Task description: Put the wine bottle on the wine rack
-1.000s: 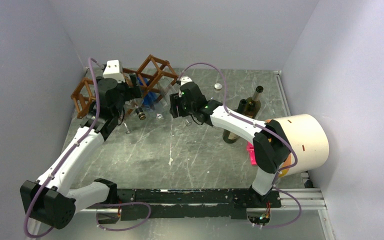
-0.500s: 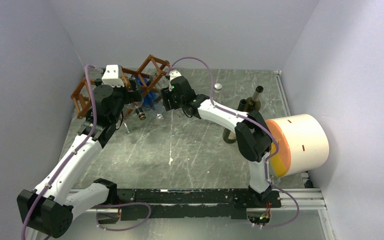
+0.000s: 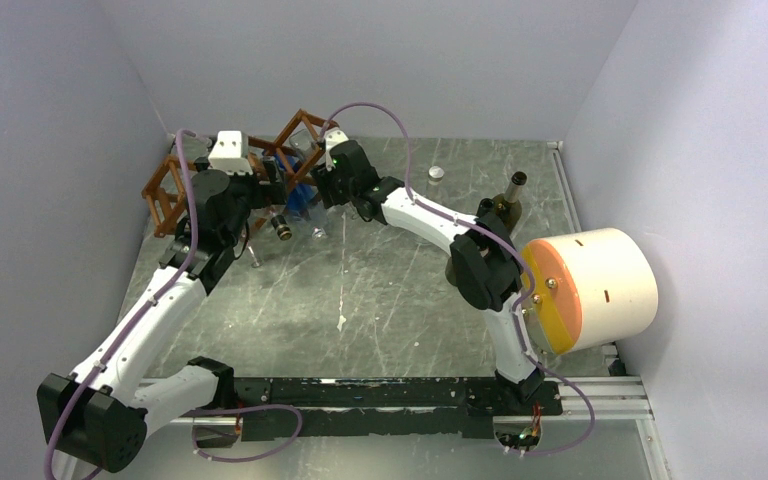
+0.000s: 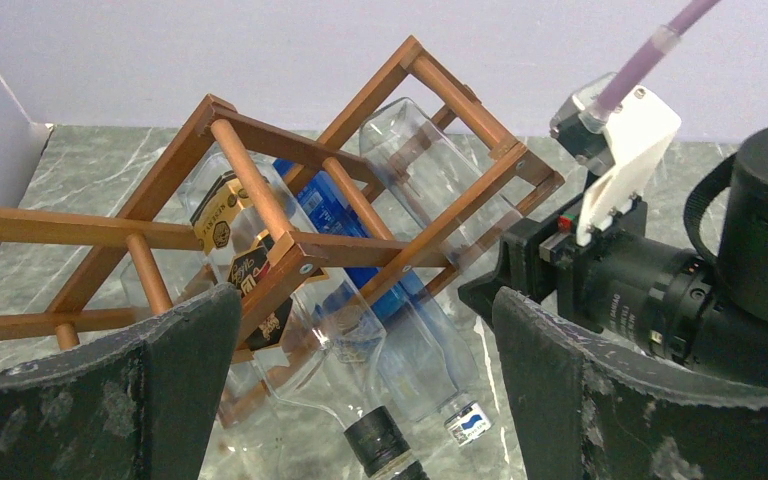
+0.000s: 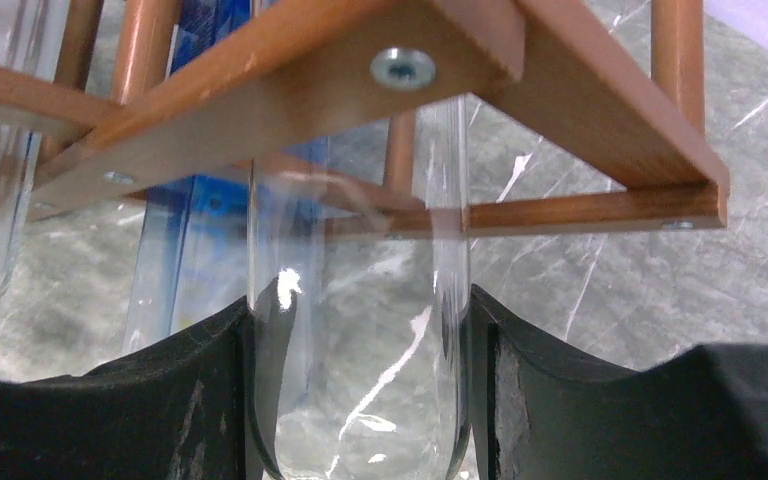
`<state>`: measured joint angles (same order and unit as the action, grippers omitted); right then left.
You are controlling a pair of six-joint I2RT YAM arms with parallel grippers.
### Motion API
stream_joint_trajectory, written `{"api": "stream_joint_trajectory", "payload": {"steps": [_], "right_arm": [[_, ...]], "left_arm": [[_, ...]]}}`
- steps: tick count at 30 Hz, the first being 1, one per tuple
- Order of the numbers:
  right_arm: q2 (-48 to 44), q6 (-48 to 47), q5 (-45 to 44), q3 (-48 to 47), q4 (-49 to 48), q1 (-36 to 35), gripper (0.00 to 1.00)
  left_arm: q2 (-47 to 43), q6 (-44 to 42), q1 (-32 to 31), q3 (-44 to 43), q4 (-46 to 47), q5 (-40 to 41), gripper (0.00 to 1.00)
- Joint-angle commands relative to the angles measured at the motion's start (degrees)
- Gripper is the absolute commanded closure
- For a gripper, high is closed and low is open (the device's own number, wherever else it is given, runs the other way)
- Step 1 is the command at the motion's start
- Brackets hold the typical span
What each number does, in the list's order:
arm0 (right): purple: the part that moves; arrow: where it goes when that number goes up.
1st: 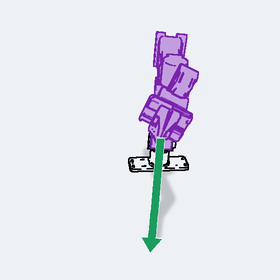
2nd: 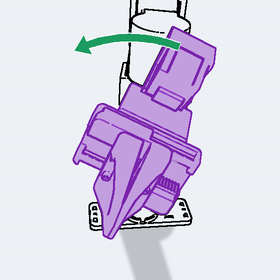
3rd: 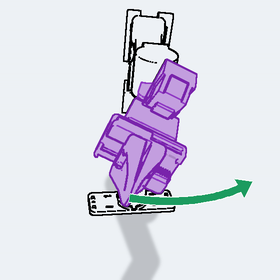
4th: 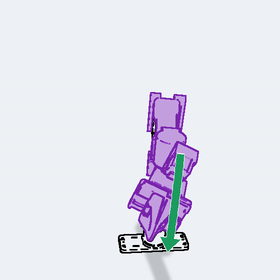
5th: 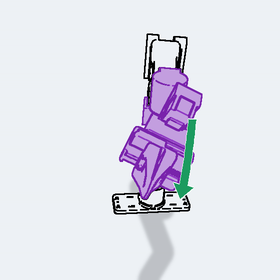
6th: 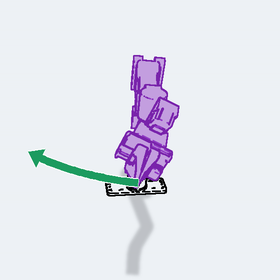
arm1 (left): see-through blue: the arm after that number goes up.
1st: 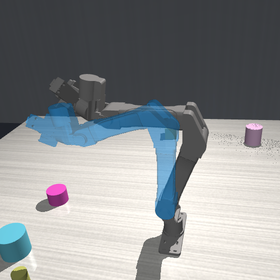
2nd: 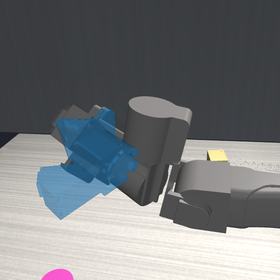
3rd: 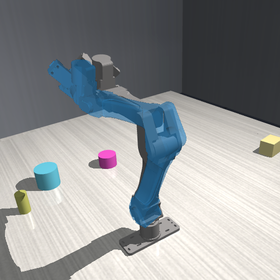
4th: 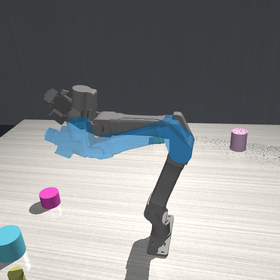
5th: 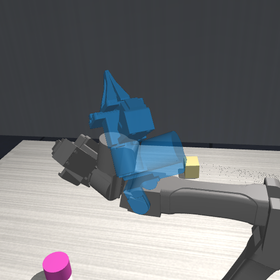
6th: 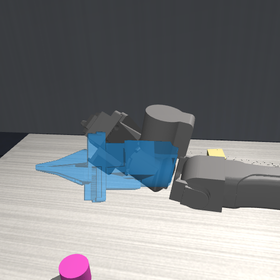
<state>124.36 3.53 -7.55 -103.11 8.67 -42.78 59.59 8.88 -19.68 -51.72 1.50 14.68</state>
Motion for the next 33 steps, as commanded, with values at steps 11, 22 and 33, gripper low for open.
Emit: {"api": "stream_joint_trajectory", "payload": {"steps": [11, 22, 33], "right_arm": [[4.0, -2.5, -6.0, -7.4, -0.7, 0.3, 0.76], [6.6, -4.6, -4.9, -10.1, -3.0, 0.3, 0.64], [6.0, -3.9, -4.8, -8.4, -5.0, 0.3, 0.28]], "left_arm": [[0.4, -0.4, 0.3, 0.4, 2.5, -1.4, 0.00], [0.8, -0.3, 0.3, 0.3, 2.1, -1.7, 0.00], [0.6, -0.2, 0.3, 0.3, 2.1, -1.9, 0.00]]}}
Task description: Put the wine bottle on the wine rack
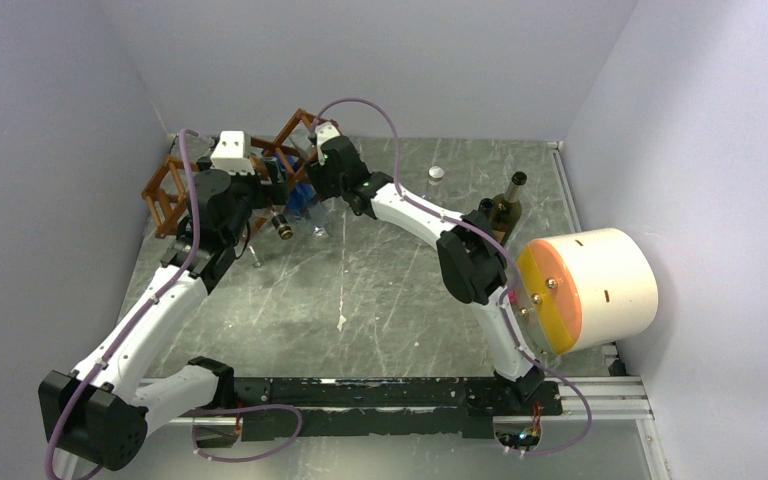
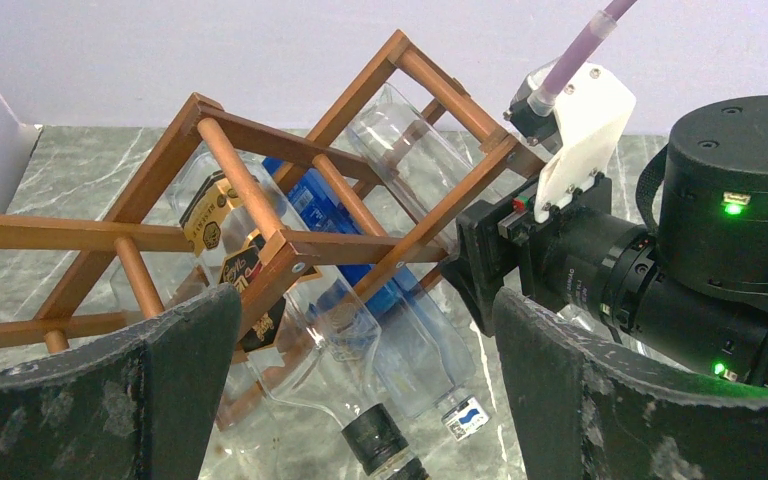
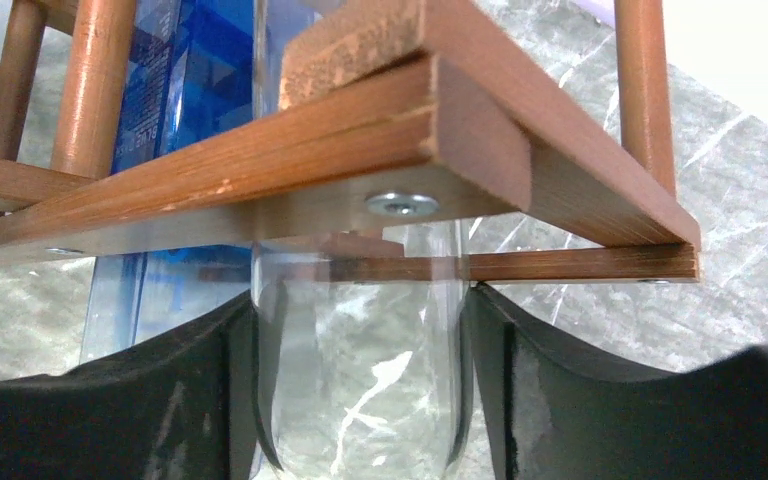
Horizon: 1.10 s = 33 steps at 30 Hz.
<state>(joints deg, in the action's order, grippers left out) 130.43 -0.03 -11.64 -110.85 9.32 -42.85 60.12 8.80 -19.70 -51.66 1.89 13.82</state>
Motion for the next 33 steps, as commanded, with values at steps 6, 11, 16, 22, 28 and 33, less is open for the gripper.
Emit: {"api": "stream_joint_trajectory", "payload": {"steps": [6, 11, 16, 22, 28, 33], "right_arm": [[-3.0, -0.4, -0.8, 2.4, -7.1, 0.4, 0.17], [-6.0, -0.4, -0.3, 4.9, -7.3, 0.3, 0.14], [-9.8, 0.3, 0.9, 7.6, -7.4, 0.5, 0.12], [-16.6, 2.1, 2.1, 13.7, -5.8, 0.4, 0.13], [-25.3, 5.3, 3.9, 24.3, -3.7, 0.4, 0.16], [-34.0, 6.9, 2.6, 32.5, -2.4, 0.4, 0.18]], "left_arm": [[-0.4, -0.3, 0.4, 0.4, 1.7, -1.1, 0.00], [-0.6, -0.4, 0.4, 0.4, 1.8, -1.2, 0.00], [-0.9, -0.4, 0.4, 0.5, 1.7, -1.3, 0.00], [-1.9, -0.4, 0.4, 0.7, 1.7, -1.6, 0.00], [-3.1, -0.8, 0.4, 1.0, 2.1, -4.4, 0.00], [-5.0, -1.9, 0.4, 1.6, 2.6, -8.9, 0.02]]}}
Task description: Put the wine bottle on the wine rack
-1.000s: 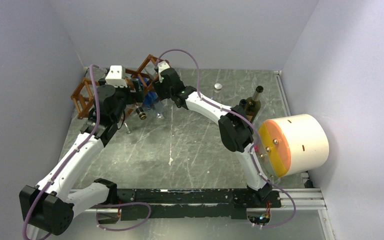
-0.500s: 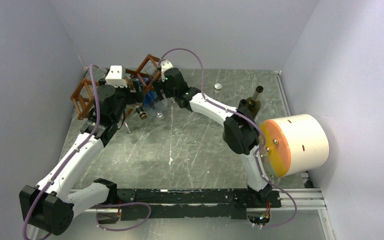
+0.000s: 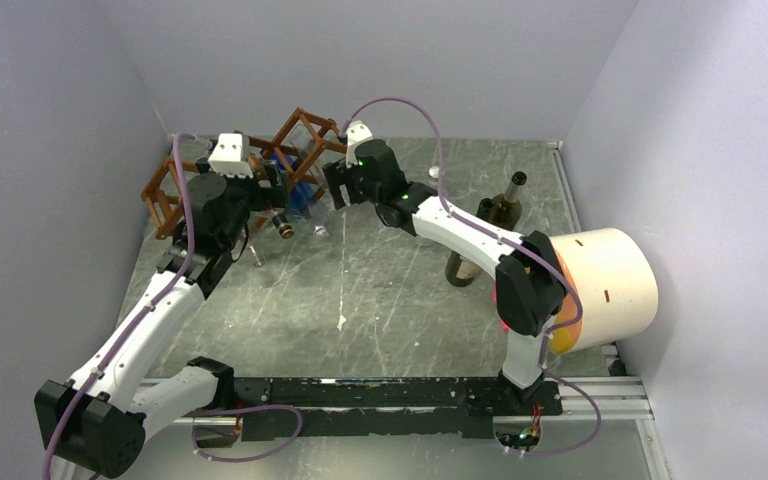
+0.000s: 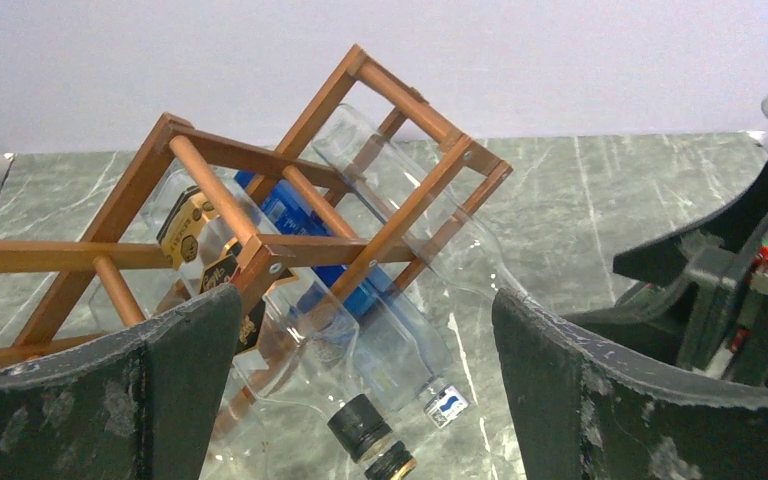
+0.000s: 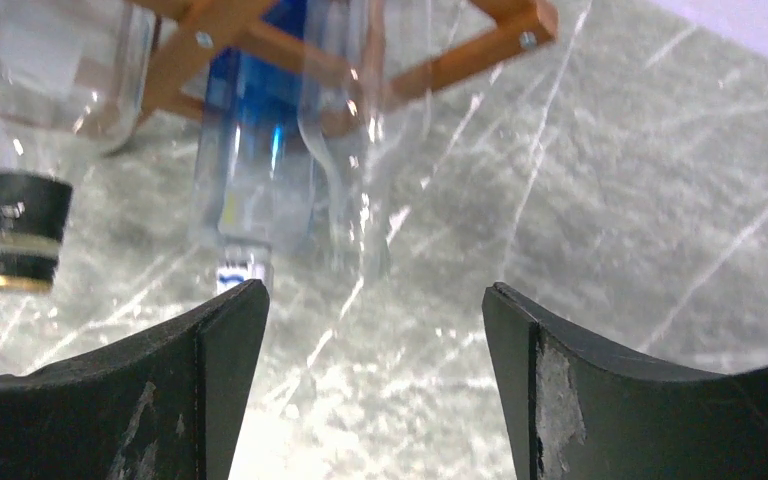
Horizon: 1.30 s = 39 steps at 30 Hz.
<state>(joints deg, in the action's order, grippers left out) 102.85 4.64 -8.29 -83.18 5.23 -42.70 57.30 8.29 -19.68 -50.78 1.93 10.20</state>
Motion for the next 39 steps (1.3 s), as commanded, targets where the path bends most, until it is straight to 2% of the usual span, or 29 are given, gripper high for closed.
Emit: {"api": "stream_joint_trajectory", "payload": {"steps": [1, 6, 14, 19, 23, 28, 34, 39], "right_arm": [[-8.4, 2.4, -1.5, 6.1, 2.2, 0.3, 0.18], [-18.8, 2.3, -8.2, 11.1, 5.3, 0.3, 0.19], [-35.4, 2.1, -24.3, 16.6, 10.1, 0.3, 0.19], [-41.5, 2.9, -37.5, 17.4, 11.1, 0.3, 0.20], [-42.9, 5.2, -49.0, 19.1, 11.3, 0.4, 0.19], [-43.5, 9.9, -50.9, 22.0, 13.2, 0.5, 0.19], [-42.3, 14.2, -44.8, 24.5, 15.8, 1.7, 0.19], [-42.2, 16.6, -44.4, 27.3, 16.2, 3.3, 0.27]], "left_arm": [[-2.6, -1.7, 0.3, 0.9, 2.8, -6.8, 0.02], [-4.7, -2.4, 0.4, 2.4, 5.2, -15.8, 0.00], [-7.2, -2.0, 0.3, 3.9, 7.7, -20.1, 0.01], [-7.0, -1.8, 0.4, 3.8, 7.9, -23.6, 0.01], [-6.8, -1.7, 0.4, 3.9, 8.0, -24.8, 0.01], [-6.9, -1.8, 0.4, 4.2, 8.1, -25.2, 0.01], [-6.4, -1.5, 0.3, 4.2, 8.3, -26.1, 0.01], [-6.4, -1.5, 0.3, 4.5, 8.6, -26.2, 0.01]]}}
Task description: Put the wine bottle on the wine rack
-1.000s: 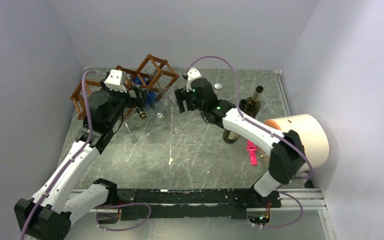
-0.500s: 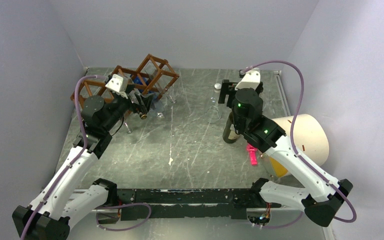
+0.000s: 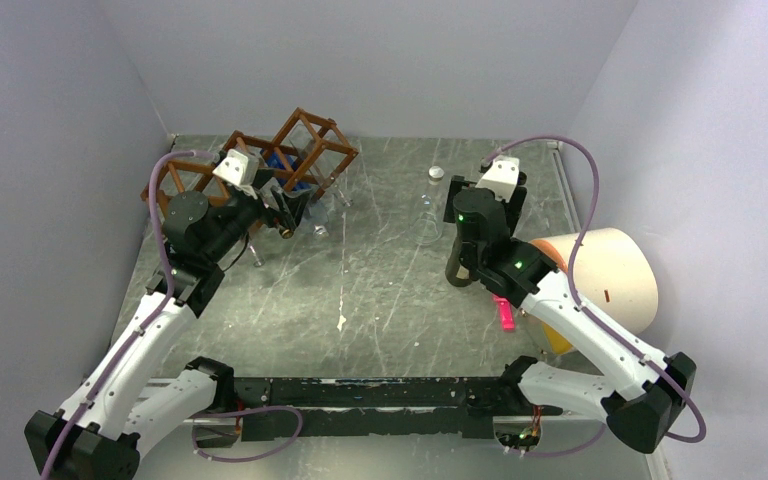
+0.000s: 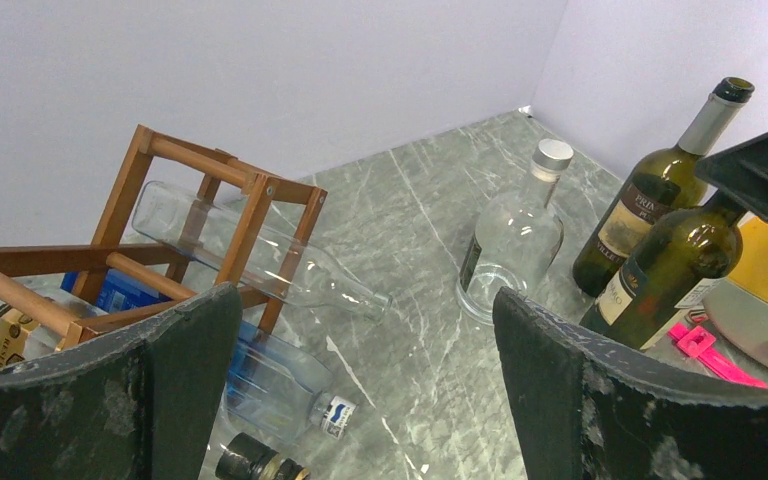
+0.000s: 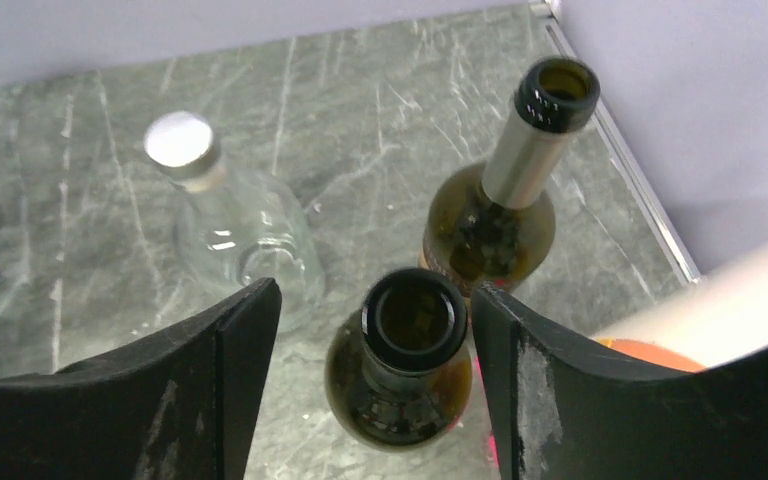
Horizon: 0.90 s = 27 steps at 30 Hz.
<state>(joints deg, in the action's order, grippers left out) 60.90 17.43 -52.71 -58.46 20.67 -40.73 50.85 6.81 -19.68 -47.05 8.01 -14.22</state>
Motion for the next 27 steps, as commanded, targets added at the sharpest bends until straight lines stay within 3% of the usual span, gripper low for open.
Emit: {"api": "stream_joint_trajectory", "payload": {"steps": [1, 8, 17, 23, 27], "right_arm": [[-0.5, 4.0, -0.2, 3.2, 0.2, 1.7, 0.30], [-2.0, 3.4, 1.4, 6.1, -2.4, 4.1, 0.54], [-3.4, -1.9, 5.7, 4.7, -3.5, 4.6, 0.99], [-4.9, -4.7, 15.6, 2.1, -2.8, 4.5, 1.00], [-5.2, -6.4, 25.9, -0.2, -2.7, 4.6, 1.00]], "left_arm": [[0.0, 0.0, 0.3, 0.8, 2.6, -1.9, 0.01], [0.4, 0.0, 0.3, 0.8, 2.6, -2.2, 0.01], [0.7, 0.1, 0.2, 0.9, 2.7, -3.0, 0.01], [1.2, 0.8, 0.0, 1.5, 4.2, -3.9, 0.01], [1.3, 0.1, -0.2, 3.5, 7.6, -9.0, 0.01]]}}
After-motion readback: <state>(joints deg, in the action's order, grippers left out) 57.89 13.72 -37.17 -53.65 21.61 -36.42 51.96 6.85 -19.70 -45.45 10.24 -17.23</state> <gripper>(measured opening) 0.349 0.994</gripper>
